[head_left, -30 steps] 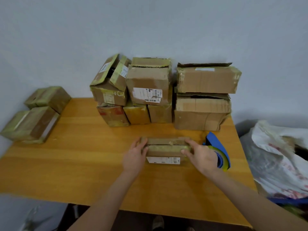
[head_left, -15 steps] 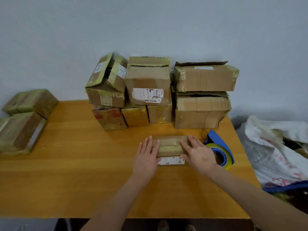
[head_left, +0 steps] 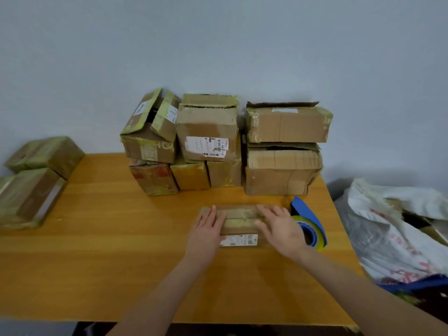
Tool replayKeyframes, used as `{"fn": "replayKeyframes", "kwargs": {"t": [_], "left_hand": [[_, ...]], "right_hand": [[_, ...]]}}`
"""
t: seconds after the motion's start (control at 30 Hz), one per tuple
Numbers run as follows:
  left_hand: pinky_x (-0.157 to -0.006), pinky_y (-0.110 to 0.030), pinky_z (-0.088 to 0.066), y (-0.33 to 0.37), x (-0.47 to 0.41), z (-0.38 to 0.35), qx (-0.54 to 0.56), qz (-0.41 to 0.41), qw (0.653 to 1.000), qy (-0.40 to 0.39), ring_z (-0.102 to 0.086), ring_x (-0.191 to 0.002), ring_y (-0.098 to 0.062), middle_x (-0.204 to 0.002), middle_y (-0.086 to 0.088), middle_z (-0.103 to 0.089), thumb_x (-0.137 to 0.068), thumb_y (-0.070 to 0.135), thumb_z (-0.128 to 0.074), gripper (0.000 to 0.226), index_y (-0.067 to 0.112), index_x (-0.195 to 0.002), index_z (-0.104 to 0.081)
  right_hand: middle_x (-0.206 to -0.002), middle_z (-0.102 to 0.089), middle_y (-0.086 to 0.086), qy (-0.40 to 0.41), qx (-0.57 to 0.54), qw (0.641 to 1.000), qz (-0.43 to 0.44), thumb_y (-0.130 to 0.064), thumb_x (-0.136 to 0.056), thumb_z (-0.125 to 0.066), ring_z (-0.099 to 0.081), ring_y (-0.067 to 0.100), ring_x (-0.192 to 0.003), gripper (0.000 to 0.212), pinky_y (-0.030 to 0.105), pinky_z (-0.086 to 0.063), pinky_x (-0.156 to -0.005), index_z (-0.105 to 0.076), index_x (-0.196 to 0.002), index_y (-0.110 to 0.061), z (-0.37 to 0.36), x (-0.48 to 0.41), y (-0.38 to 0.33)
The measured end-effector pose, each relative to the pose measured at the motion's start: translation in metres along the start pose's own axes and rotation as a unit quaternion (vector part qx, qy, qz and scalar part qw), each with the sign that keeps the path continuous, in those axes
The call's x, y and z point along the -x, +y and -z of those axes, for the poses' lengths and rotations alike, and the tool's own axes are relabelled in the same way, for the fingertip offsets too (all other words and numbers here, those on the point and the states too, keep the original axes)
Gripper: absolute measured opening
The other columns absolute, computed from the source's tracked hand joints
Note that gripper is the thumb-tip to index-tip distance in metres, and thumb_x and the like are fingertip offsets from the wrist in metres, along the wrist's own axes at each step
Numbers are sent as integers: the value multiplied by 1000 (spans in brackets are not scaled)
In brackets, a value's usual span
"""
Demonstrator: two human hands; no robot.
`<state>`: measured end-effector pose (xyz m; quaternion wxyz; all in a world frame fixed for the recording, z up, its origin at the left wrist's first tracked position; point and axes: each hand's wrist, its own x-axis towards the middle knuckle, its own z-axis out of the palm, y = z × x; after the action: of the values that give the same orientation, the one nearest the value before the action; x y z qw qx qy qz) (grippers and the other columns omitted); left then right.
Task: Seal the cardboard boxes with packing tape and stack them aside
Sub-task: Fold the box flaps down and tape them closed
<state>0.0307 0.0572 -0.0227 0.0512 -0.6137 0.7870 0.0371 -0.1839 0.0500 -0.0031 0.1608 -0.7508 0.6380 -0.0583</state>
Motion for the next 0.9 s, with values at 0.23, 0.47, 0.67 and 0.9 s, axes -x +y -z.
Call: {"fn": "replayKeyframes", "kwargs": {"t": [0.23, 0.47, 0.67, 0.9], "left_hand": [[-85, -48, -53, -1, 4, -3, -1, 42, 999, 27, -57, -115, -39, -132, -20, -54, -67, 41, -83, 74, 28, -134, -55], [-81, -48, -54, -3, 7, -3, -52, 60, 996, 36, -64, -102, -35, -119, -16, -64, -59, 36, -89, 76, 28, -128, -60], [-94, -48, -49, -6, 12, -6, -27, 45, 997, 51, -58, -118, -35, -131, -16, -59, -74, 24, -82, 71, 28, -138, -50], [-90, -48, -51, -10, 11, -9, -20, 24, 997, 72, -63, -111, -32, -123, -15, -64, -65, 24, -87, 68, 27, -127, -61]], "right_hand": [[-111, -54, 11, -96, -50, 951, -289, -52, -88, -61, -57, 27, -98, 50, 34, -47, -75, -48, -113, -11, 9, -6, 100], [-57, -38, 5, -129, -236, 901, -341, -20, -84, -72, -36, 18, -51, 35, 31, -28, -52, -43, -66, -10, -8, -6, 132], [-56, -41, 6, -111, -363, 857, -350, -10, -79, -72, -38, 20, -48, 29, 30, -32, -48, -46, -66, -7, -9, -16, 124], [-111, -65, 18, -102, -483, 802, -336, -21, -71, -83, -65, 33, -93, 57, 47, -55, -83, -57, -117, 1, 19, -17, 111]]}}
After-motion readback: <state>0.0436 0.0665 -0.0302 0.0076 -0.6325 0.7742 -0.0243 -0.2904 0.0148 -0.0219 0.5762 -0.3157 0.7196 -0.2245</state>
